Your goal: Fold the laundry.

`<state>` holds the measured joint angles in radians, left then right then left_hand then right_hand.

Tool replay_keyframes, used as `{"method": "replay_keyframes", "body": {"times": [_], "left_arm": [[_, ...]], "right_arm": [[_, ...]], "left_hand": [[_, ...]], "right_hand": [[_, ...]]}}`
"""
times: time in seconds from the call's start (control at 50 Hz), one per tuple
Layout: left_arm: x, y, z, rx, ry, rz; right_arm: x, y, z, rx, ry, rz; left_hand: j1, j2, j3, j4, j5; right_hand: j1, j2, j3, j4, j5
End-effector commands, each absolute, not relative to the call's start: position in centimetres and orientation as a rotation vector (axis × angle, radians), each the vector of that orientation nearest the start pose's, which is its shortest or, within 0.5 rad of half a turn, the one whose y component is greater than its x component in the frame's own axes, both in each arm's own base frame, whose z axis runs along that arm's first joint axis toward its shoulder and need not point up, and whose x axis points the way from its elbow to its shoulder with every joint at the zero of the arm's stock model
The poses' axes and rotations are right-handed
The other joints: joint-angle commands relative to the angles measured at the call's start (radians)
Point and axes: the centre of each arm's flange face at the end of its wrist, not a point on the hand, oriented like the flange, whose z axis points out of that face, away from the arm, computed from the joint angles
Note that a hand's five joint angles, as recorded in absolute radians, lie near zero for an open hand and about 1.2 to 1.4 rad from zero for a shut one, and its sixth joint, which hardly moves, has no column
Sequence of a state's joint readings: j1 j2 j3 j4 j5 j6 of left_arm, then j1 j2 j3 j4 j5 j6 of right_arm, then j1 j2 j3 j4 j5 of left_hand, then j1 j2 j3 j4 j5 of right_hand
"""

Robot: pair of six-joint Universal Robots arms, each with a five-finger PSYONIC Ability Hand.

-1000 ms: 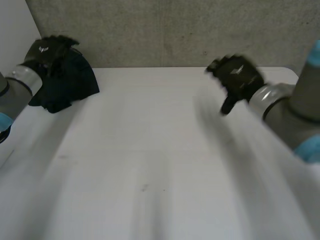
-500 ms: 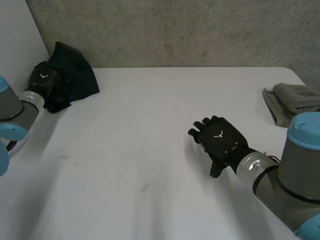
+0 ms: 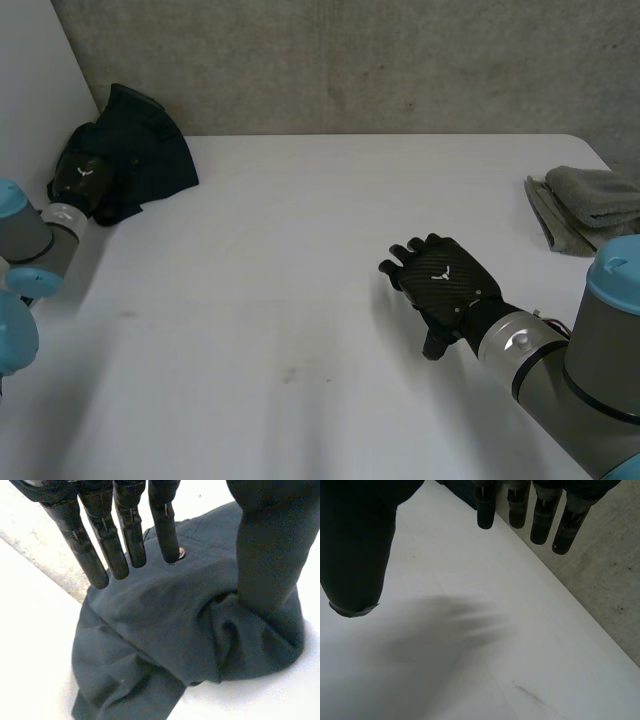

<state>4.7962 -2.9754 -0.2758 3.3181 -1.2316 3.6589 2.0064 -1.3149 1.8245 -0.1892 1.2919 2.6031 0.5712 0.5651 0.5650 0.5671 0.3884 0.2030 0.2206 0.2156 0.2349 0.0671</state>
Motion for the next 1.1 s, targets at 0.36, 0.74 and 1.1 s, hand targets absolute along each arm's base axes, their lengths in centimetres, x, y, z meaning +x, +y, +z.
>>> {"method": "replay_keyframes", "body": {"times": [0.36, 0.74, 1.1], "left_arm": [[-10.3, -56.4, 7.3, 0.836, 1.718, -2.130], [-20.7, -47.3, 22.7, 0.907, 1.745, -2.433], [-34.4, -18.6, 21.8, 1.821, 2.326, -2.408]], "right_arm": [[26.9, -20.9, 17.0, -1.338, 2.022, -1.734], [26.5, -21.4, 17.3, -1.331, 2.036, -1.759], [21.8, -26.4, 19.6, -1.108, 2.262, -1.975]], "left_hand": [[0.825, 0.831, 0.831, 0.829, 0.833], [0.825, 0.831, 0.831, 0.829, 0.833], [0.715, 0.721, 0.721, 0.719, 0.723]], "right_hand": [[-0.028, -0.046, -0.041, -0.060, -0.067], [-0.028, -0.046, -0.041, -0.060, -0.067], [-0.028, -0.046, -0.041, -0.060, -0.067]]}}
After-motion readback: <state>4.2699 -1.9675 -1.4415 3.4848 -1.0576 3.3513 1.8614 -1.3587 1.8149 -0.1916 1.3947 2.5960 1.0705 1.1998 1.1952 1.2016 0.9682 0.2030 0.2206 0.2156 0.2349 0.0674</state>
